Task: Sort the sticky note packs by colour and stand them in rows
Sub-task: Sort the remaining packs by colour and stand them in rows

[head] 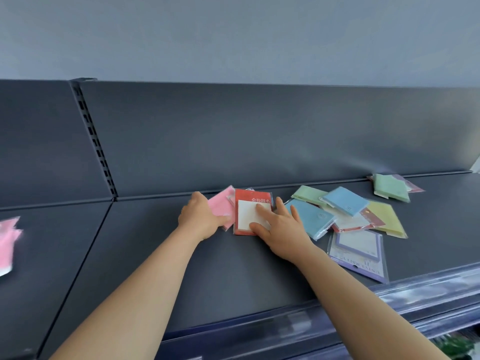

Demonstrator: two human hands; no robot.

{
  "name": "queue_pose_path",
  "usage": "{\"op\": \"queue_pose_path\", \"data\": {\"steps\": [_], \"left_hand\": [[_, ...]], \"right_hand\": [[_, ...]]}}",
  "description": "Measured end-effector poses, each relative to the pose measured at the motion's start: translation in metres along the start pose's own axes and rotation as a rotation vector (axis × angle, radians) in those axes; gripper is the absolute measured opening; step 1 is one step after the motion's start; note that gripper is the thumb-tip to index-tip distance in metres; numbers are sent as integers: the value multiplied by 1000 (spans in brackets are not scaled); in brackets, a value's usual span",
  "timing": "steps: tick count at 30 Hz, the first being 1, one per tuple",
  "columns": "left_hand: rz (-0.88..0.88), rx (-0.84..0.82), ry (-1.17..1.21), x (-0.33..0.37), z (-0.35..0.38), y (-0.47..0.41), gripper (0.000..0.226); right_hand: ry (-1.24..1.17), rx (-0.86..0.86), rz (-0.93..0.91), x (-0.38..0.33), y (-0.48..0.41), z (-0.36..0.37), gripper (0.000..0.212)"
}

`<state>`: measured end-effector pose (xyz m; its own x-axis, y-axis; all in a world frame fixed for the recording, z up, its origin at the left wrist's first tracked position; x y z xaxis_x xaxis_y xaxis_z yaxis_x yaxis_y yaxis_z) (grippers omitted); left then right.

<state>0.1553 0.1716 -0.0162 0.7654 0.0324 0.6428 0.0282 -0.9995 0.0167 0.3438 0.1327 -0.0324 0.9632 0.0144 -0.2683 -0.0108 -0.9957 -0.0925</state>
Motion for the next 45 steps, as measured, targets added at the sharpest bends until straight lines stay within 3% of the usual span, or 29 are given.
{"op": "queue_pose_path", "data": {"steps": [5,11,19,28,36,45], "left_hand": [[73,75,158,-1,-17,10,50],[77,216,212,-17,-37,15,38],[21,346,446,-37,-68,34,43],[-39,455,466,-88,-113,65,16],[-69,613,447,-151,-176,103,16],[-129,674,466,-229,-265,142,18]], "right_hand": [[-28,-71,34,-5,-1,-2,59],[-366,58,83,-18,0,-20,67],[-695,140,65,-48,-8,-27,60],[-731,113,-36,-108,-5,-21,31],[-793,87,-134,-200,15,-12,31],[-830,63,-158,-310,45,4,32]]}}
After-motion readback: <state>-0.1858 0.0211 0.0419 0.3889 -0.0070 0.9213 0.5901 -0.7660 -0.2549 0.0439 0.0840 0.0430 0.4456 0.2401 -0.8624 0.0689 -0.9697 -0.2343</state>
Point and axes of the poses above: each hand's wrist, its own y-axis away from the middle knuckle, its own z-axis out of the palm, x = y × z, the point moved 5 cm from there along -y, towards the middle knuckle, and after that the axes turned 4 degrees about z, right-handed, at the moved point
